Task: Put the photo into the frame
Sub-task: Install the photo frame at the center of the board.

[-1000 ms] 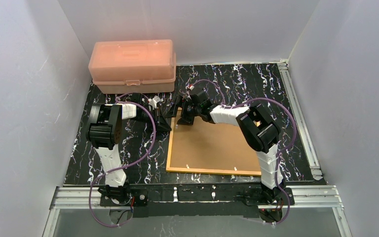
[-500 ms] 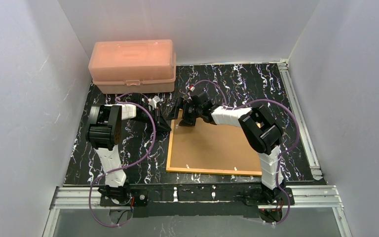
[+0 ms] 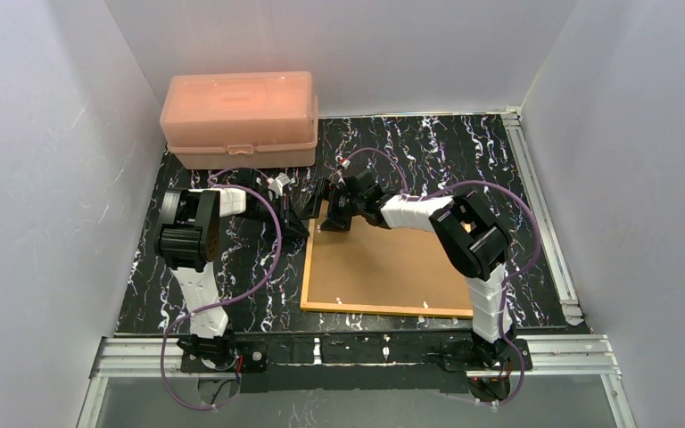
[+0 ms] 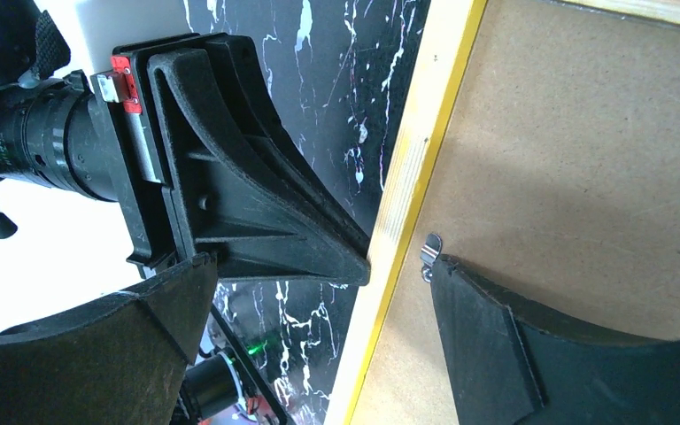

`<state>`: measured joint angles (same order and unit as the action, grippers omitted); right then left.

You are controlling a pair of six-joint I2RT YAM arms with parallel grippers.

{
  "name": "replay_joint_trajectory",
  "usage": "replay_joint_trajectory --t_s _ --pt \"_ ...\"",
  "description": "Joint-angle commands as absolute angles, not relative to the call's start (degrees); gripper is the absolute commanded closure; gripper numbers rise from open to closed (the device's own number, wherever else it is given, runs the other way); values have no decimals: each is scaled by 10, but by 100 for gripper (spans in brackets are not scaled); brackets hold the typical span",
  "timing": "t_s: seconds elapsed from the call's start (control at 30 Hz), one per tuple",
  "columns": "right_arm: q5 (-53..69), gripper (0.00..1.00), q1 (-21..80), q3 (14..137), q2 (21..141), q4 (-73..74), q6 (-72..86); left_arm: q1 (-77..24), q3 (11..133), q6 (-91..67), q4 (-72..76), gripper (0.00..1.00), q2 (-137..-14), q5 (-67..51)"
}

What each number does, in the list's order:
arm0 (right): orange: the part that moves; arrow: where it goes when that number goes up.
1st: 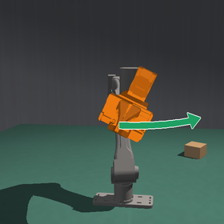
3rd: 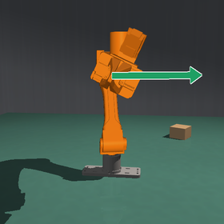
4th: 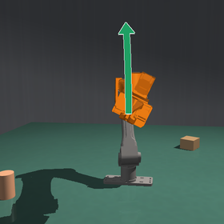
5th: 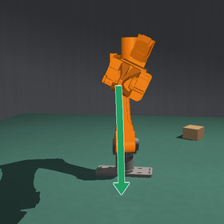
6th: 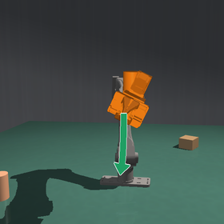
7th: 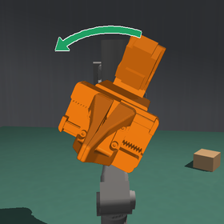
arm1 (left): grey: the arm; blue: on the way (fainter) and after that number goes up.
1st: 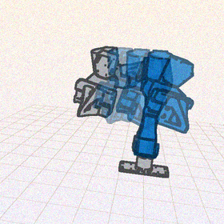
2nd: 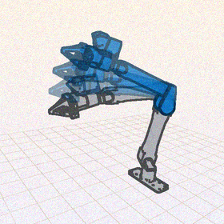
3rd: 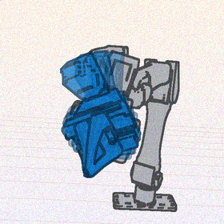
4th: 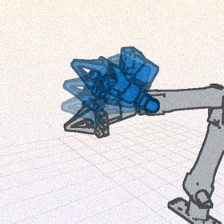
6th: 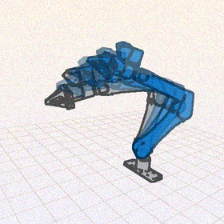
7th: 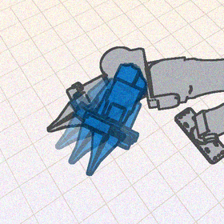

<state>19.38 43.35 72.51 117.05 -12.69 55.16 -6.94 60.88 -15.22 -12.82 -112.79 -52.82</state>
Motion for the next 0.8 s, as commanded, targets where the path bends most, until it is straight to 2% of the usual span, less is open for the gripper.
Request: replay_joint_trajectory --t_s 0.0,0.2,0.43,0.77 --pt "205 2 440 724 1170 -143 560 -78 588 -131 -154 92 -1121 -474" --pt "214 2 439 734 1175 -142 551 -78 587 -131 -154 92 -1121 -475" --pt "288 2 439 793 1214 -126 516 -78 587 -134 -154 92 -1119 -476" --pt "279 2 437 819 1204 -72 467 -78 587 -135 -153 93 -1117 -475"
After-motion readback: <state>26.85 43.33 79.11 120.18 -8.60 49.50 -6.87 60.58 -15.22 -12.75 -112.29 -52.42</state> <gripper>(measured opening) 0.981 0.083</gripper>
